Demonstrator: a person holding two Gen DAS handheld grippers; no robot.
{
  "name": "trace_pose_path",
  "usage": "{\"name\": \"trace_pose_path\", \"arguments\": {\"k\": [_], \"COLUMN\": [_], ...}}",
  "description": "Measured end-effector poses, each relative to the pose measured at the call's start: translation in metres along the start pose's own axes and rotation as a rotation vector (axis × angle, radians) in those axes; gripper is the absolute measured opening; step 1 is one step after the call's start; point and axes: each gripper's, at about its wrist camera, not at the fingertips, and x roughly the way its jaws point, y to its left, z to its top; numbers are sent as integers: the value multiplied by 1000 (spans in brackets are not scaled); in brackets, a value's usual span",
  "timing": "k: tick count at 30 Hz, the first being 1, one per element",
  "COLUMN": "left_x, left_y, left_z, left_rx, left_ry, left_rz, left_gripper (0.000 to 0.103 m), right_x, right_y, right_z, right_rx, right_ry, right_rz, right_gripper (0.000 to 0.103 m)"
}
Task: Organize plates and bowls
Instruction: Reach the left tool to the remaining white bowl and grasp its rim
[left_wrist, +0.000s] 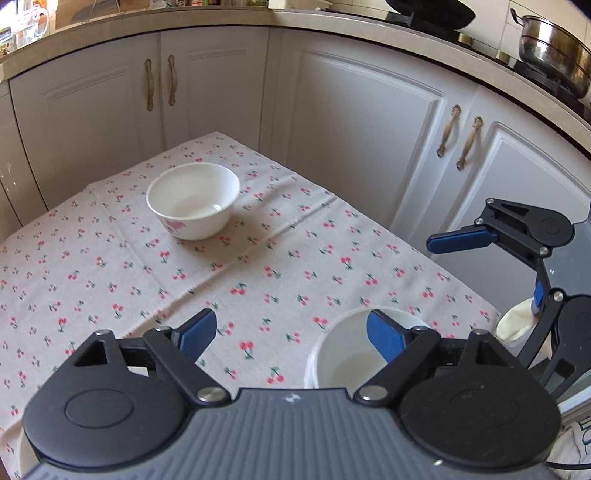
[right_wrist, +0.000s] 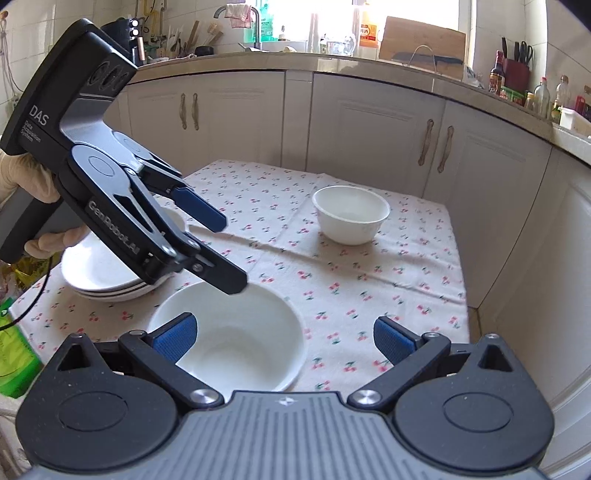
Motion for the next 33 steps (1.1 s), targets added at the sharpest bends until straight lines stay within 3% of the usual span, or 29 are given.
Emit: {"name": "trace_pose_path", "arguments": {"k": [9, 19, 33], "left_x": [35, 89, 138], "left_y": [39, 81, 111], "left_z": [40, 78, 99], "left_rx": [-23, -55, -77], "left_ry": [6, 23, 35], "left_rz": [44, 91, 92], "left_gripper": [89, 89, 88], "right_x": [37, 96, 171], "right_y": [-44, -68, -88], "right_z": [30, 53, 75], "right_rx": [-38, -119, -148], "right_ry": [2, 36, 66], "right_rz": [-8, 12, 83], "right_gripper": [103, 103, 102]}}
